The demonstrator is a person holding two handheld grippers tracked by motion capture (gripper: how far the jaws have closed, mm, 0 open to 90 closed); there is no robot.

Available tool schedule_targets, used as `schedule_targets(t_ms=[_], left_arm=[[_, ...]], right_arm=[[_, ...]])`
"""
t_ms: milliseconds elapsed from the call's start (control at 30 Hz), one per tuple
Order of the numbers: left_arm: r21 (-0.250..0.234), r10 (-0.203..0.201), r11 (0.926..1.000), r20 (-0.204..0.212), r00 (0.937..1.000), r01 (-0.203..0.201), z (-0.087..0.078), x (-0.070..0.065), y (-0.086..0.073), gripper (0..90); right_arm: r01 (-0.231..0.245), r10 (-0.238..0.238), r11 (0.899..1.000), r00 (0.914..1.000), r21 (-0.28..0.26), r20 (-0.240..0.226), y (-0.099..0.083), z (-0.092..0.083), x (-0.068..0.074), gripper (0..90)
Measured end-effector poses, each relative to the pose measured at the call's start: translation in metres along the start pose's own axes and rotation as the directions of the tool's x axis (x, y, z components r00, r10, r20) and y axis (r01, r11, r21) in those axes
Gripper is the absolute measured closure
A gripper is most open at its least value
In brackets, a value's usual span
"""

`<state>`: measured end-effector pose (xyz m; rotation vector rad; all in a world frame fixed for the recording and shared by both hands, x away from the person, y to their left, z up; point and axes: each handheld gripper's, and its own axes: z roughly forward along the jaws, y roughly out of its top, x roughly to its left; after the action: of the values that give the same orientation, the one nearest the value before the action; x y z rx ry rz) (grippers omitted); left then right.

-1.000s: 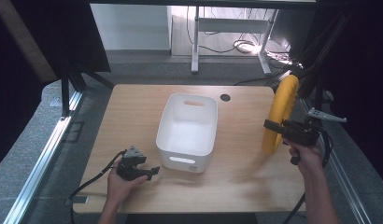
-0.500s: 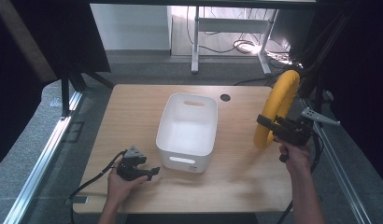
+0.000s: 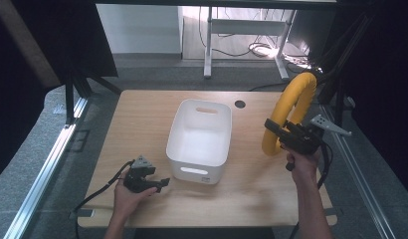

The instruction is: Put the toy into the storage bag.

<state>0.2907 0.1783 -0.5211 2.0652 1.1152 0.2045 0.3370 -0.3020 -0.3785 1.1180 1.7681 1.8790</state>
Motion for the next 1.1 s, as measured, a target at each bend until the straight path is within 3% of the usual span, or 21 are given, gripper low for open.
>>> schedule_targets(t_ms=[267, 600, 1100], left_arm=[[-0.001, 0.001, 1.0, -0.002, 1.0, -0.001, -0.001, 0.0, 0.0, 24.6], [0.001, 0.002, 1.0, -0.002, 1.0, -0.002, -0.001, 0.0, 0.0, 24.5], [0.006, 0.001, 1.0, 0.0, 1.0, -0.001, 0.0, 0.0, 0.0, 24.5]], right_arm=[[0.061, -0.059, 0.997, 0.9978, -0.055, 0.032, 0.006, 0.009, 0.022, 49.3], [0.105, -0.103, 0.991, 0.9943, -0.083, 0.029, 0.004, 0.024, 0.043, 49.1], [0.126, -0.122, 0.986, 0.9917, -0.112, 0.04, 0.003, 0.037, 0.058, 49.0]])
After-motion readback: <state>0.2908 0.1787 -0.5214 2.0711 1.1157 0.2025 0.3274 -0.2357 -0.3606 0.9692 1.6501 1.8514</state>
